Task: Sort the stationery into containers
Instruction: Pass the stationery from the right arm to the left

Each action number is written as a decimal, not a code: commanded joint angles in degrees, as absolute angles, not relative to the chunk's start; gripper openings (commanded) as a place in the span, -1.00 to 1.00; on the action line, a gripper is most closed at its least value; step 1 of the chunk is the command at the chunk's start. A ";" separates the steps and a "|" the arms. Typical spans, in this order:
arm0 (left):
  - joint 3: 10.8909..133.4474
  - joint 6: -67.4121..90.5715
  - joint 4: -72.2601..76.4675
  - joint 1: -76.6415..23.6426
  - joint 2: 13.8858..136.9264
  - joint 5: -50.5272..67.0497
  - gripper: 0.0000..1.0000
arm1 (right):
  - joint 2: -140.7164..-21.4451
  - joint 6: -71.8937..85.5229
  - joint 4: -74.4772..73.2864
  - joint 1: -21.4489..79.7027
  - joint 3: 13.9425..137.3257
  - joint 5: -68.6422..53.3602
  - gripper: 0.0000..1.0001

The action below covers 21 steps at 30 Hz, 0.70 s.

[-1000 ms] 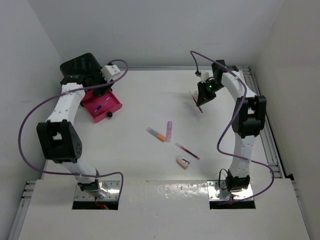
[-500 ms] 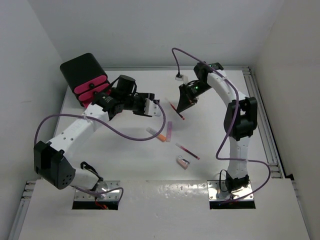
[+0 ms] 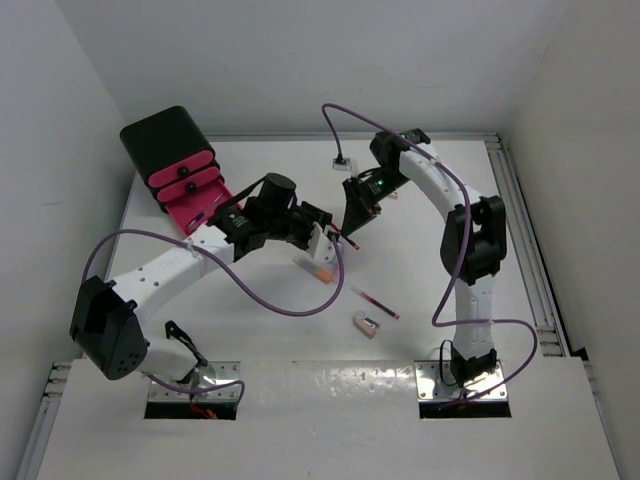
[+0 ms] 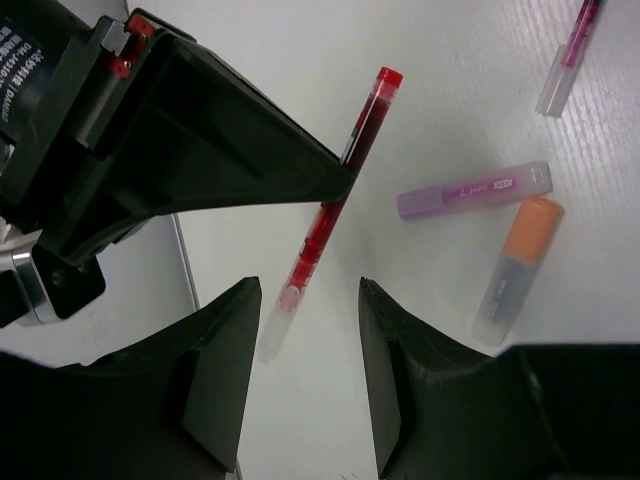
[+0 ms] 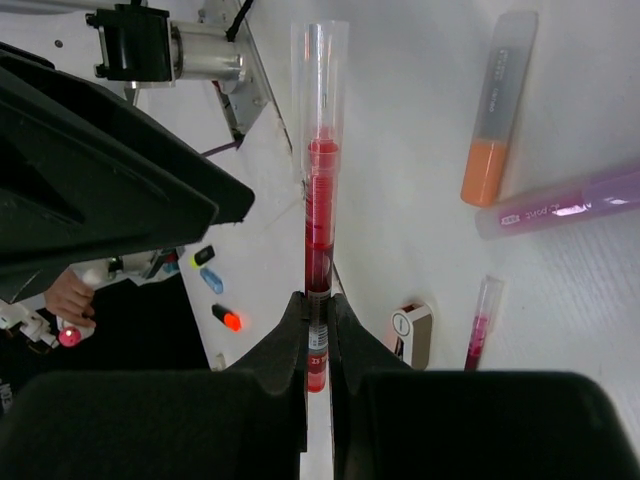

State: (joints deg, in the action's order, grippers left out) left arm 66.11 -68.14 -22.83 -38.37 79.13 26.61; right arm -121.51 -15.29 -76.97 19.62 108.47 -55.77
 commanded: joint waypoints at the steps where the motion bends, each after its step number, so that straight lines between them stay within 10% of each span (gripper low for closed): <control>1: 65.57 -68.91 -18.90 -39.46 77.26 26.46 0.00 | -118.21 -17.67 -80.33 20.48 109.25 -57.39 -1.00; 21: 66.80 -72.42 -25.22 -41.04 81.30 26.72 -0.13 | -116.28 -19.07 -81.56 24.43 110.30 -57.66 -1.00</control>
